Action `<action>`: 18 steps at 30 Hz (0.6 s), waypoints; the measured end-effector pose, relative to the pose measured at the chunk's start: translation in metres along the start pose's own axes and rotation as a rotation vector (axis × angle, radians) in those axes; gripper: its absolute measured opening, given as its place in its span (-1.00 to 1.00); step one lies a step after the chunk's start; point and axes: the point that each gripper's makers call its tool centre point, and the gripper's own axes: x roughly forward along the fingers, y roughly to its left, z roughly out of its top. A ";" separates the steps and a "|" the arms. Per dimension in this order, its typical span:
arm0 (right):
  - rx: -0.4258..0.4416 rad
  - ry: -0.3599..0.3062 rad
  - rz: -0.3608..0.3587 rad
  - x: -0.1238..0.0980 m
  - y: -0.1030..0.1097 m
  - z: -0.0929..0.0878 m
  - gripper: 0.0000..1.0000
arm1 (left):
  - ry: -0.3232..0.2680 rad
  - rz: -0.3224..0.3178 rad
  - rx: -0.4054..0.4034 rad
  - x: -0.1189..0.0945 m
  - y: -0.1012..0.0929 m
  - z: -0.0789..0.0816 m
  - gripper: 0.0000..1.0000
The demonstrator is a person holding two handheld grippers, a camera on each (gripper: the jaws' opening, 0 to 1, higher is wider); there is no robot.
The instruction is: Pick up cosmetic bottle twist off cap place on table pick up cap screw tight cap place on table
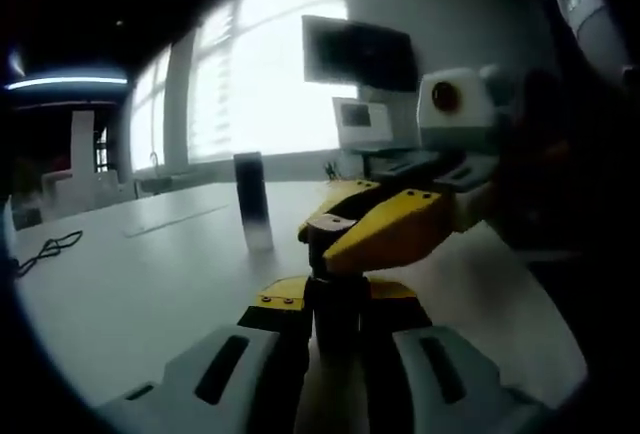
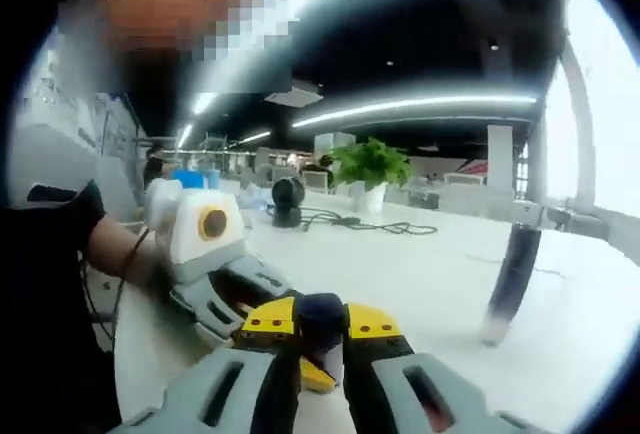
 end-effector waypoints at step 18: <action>0.068 -0.027 -0.356 -0.003 -0.007 -0.001 -0.82 | 0.010 0.030 0.002 -0.001 0.002 0.000 -0.83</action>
